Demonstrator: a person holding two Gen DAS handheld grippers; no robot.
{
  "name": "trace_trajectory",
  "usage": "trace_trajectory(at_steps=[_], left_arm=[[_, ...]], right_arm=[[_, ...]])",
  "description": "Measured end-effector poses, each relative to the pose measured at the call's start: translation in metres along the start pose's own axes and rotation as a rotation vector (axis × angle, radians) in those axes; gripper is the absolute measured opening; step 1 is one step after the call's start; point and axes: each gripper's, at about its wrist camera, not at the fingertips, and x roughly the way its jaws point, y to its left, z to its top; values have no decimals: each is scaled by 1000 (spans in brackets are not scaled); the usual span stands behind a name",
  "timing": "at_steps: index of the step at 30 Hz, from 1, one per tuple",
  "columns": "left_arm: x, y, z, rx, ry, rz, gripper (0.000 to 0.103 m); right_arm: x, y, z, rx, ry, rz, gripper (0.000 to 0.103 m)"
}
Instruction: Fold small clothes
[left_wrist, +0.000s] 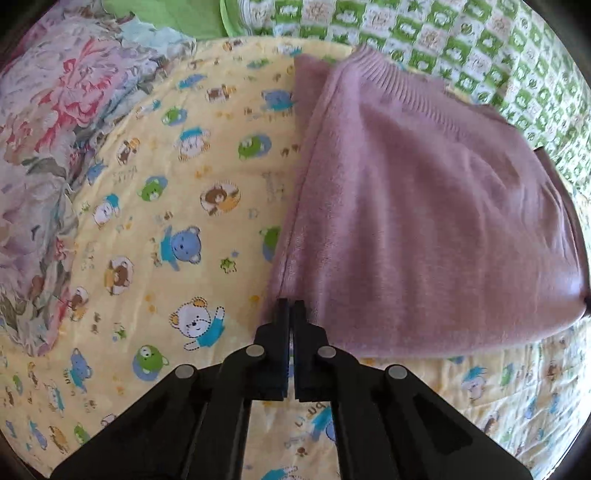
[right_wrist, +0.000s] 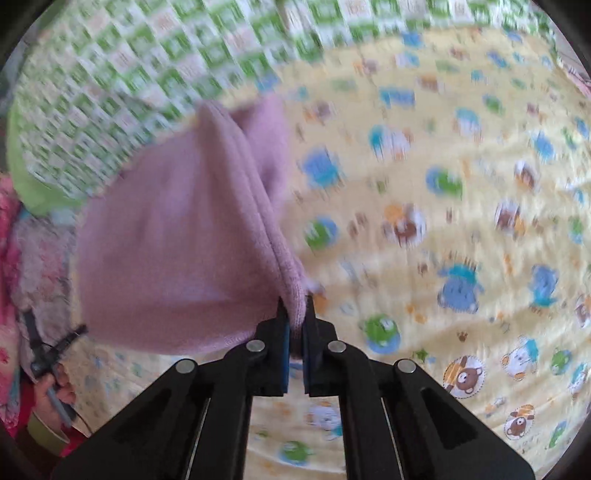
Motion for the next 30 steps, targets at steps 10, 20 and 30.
trace_trajectory(at_steps=[10, 20, 30], left_arm=[[-49, 6, -4, -54, -47, -30, 8], [-22, -58, 5, -54, -23, -177, 14], [4, -24, -5, -148, 18, -60, 17]], right_arm=[[-49, 38, 10, -37, -257, 16, 43], [81, 188, 71, -368, 19, 376, 47], [86, 128, 150, 22, -230, 321, 47]])
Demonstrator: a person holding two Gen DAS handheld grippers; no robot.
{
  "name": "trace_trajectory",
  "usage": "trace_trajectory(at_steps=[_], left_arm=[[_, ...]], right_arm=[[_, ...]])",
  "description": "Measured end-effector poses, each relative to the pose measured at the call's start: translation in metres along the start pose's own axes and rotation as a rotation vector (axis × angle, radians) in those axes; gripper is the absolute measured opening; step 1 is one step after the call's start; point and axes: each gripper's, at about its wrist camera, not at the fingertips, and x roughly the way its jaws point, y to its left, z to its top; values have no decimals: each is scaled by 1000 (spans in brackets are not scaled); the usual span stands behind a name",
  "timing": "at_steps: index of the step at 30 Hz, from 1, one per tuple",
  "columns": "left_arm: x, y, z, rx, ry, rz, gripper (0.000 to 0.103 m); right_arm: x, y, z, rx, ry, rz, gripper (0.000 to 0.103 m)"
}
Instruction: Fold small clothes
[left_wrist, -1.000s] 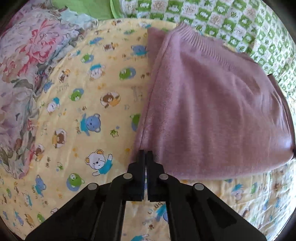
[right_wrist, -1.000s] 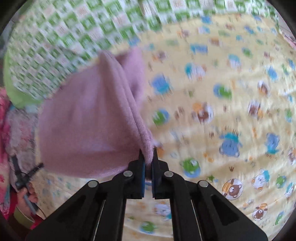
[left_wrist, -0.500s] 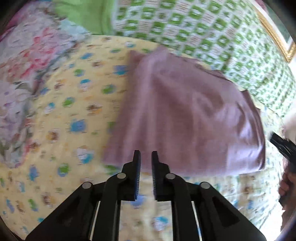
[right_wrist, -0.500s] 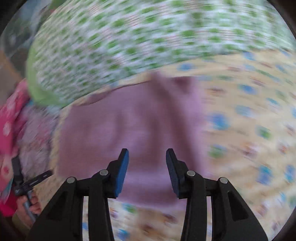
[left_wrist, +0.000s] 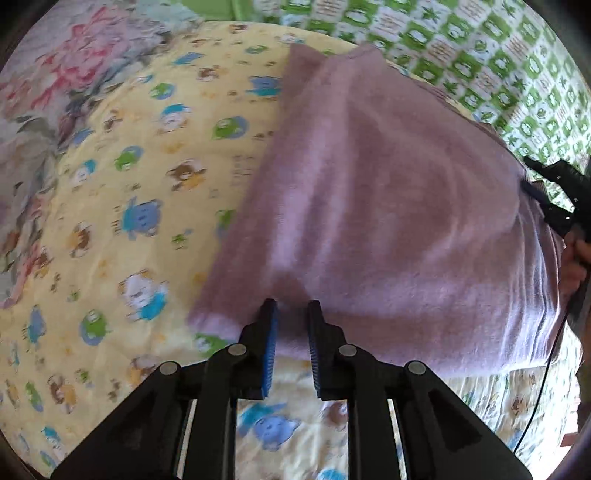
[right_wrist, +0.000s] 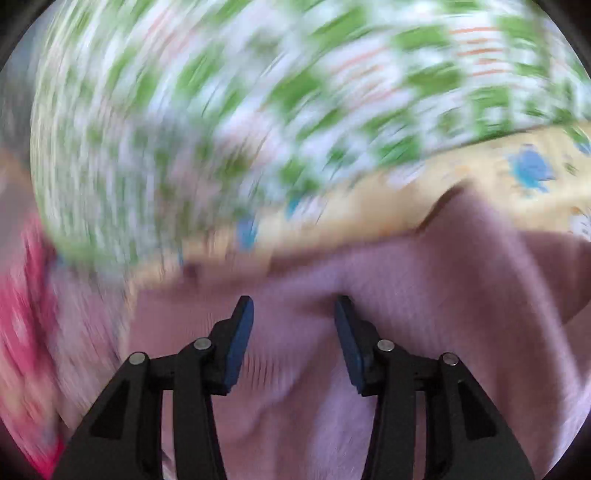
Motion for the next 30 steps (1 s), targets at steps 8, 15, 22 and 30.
trace_trajectory(at_steps=[8, 15, 22, 30], left_arm=[[-43, 20, -21, -190, -70, -54, 51], [-43, -15, 13, -90, -87, -110, 52], [-16, 28, -24, -344, 35, -78, 57], [-4, 37, -20, -462, -16, -112, 58]], right_arm=[[-25, 64, -67, -291, 58, 42, 49], [-17, 71, -98, -274, 144, 41, 52], [-11, 109, -92, -379, 183, 109, 54], [51, 170, -76, -446, 265, 159, 58]])
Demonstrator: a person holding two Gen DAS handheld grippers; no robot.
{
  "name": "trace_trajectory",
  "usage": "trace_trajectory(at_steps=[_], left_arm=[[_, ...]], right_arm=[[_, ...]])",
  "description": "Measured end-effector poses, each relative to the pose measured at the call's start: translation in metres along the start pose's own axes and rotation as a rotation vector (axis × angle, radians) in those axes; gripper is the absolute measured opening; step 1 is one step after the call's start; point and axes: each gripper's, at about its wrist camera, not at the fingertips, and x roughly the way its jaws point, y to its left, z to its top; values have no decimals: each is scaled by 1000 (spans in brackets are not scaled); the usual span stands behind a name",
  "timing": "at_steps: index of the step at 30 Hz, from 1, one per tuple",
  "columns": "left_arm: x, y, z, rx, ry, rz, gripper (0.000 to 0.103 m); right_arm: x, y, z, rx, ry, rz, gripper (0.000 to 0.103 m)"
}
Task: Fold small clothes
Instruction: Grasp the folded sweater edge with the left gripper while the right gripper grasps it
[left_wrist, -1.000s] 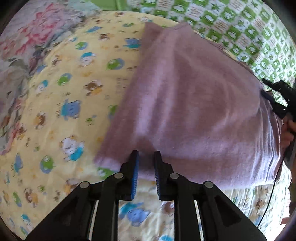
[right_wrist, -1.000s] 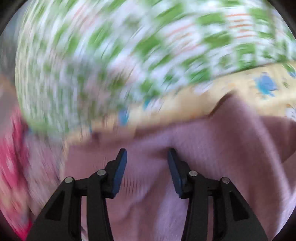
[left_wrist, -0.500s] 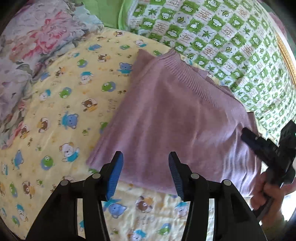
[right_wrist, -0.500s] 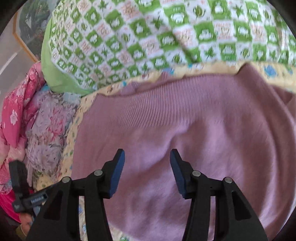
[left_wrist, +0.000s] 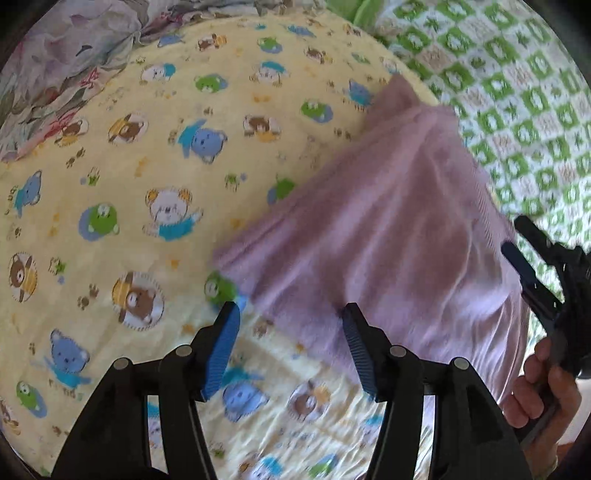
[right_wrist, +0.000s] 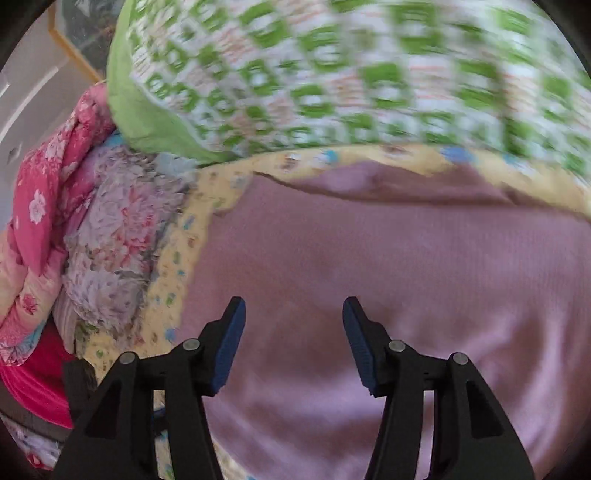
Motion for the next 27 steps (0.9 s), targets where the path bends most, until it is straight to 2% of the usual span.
trace_trajectory(at_steps=[4, 8, 11, 13, 16, 19, 22, 24, 26, 27], left_arm=[[6, 3, 10, -38, -12, -12, 58], [9, 5, 17, -29, -46, -16, 55], [11, 2, 20, 2, -53, -10, 40], [14, -1, 23, 31, -53, -20, 19], [12, -12, 24, 85, -73, -31, 8], [-8, -22, 21, 128, -117, -88, 7], [-27, -45, 12, 239, -157, -117, 7], [-31, -51, 4, 266, -157, -123, 7], [-27, -49, 6, 253, -155, -116, 7], [-27, -46, 6, 243, -154, -111, 7]], right_arm=[[32, 33, 25, -46, 28, -21, 60], [32, 29, 27, 33, 14, -34, 60], [13, 12, 14, 82, -6, -74, 65], [3, -4, 5, 111, -7, -114, 65], [-3, -17, 3, 140, 21, -107, 65], [-11, -20, 5, 166, -9, -86, 65], [-7, -14, 13, 187, -12, -73, 73], [9, 7, 25, 132, 27, -87, 75], [33, 34, 32, 56, 99, -104, 85], [52, 51, 35, 6, 157, -151, 86]])
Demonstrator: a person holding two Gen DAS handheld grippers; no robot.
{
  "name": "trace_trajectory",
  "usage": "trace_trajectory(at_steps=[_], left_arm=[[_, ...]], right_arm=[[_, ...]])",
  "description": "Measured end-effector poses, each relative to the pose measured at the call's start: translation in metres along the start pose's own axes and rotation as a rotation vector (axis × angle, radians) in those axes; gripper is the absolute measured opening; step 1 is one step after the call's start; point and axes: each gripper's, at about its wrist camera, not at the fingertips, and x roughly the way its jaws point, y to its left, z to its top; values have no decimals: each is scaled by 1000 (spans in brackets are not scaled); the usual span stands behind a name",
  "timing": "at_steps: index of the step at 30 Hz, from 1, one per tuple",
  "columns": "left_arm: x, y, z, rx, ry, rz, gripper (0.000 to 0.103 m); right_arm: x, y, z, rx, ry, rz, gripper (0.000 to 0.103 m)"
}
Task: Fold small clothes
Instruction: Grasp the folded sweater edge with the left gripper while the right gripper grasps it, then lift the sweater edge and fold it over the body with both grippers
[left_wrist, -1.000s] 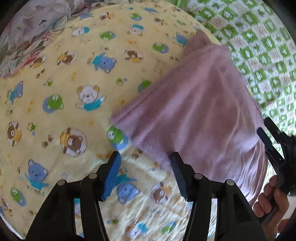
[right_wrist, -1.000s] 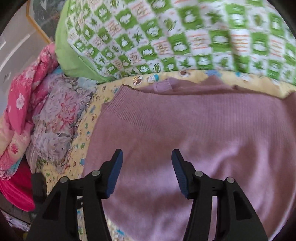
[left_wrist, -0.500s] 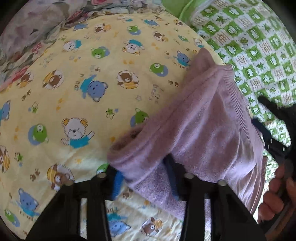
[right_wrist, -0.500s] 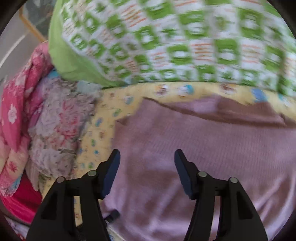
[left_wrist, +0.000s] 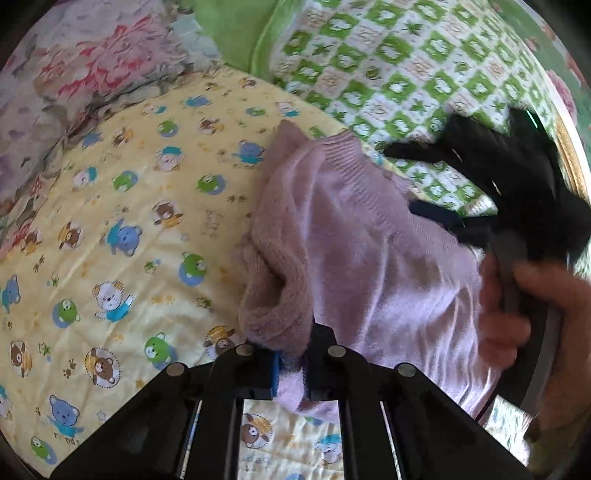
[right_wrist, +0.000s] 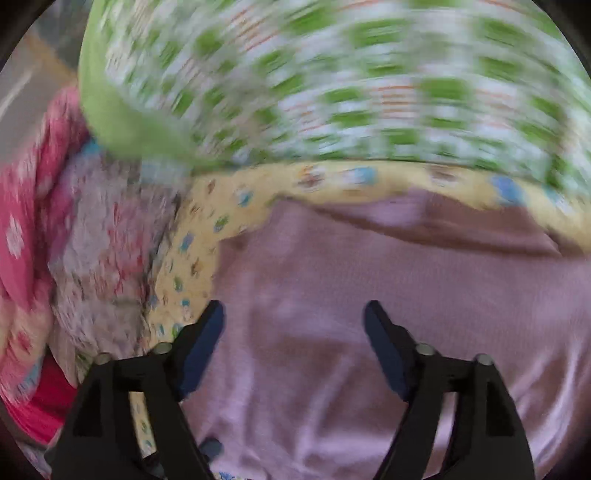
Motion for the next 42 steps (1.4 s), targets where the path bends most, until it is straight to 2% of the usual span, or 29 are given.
trace_trajectory(at_steps=[5, 7, 9, 10, 11, 12, 13, 14, 18, 22, 25, 29, 34, 39, 42], left_arm=[[2, 29, -6, -64, 13, 29, 7], [8, 36, -9, -73, 28, 40, 7], [14, 37, -9, -65, 40, 54, 7], [15, 37, -9, -60, 43, 57, 7], [16, 36, -9, -54, 42, 58, 7], [15, 35, -8, -49, 40, 55, 6], [14, 34, -6, -45, 37, 49, 6], [15, 29, -2, -38, 32, 38, 6], [1, 9, 5, 0, 17, -19, 6], [-23, -30, 9, 87, -4, -124, 6], [-37, -71, 1, 186, 0, -215, 6], [-40, -132, -29, 337, 55, -331, 6], [-30, -197, -82, 524, 128, -426, 6], [-4, -239, -119, 637, 180, -434, 6], [13, -253, -131, 668, 207, -433, 6]], right_arm=[[56, 60, 10, -91, 58, -161, 87], [87, 73, 12, -125, 121, -280, 94], [104, 80, 9, -167, 121, -359, 97], [103, 77, 7, -158, 95, -366, 92], [100, 74, 7, -141, 82, -375, 70], [91, 66, 8, -102, 63, -379, 59], [83, 59, 9, -74, 53, -345, 42], [74, 50, 11, -41, 50, -296, 20], [21, 6, 15, 132, 7, -57, 17], [-44, -40, 0, 223, -75, 67, 17], [-83, -76, -14, 271, -120, 122, 17], [-138, -145, -50, 347, -200, 114, 17], [-166, -202, -77, 421, -261, 96, 17], [-173, -218, -86, 332, -300, 43, 17], [-178, -233, -89, 323, -330, 53, 17]])
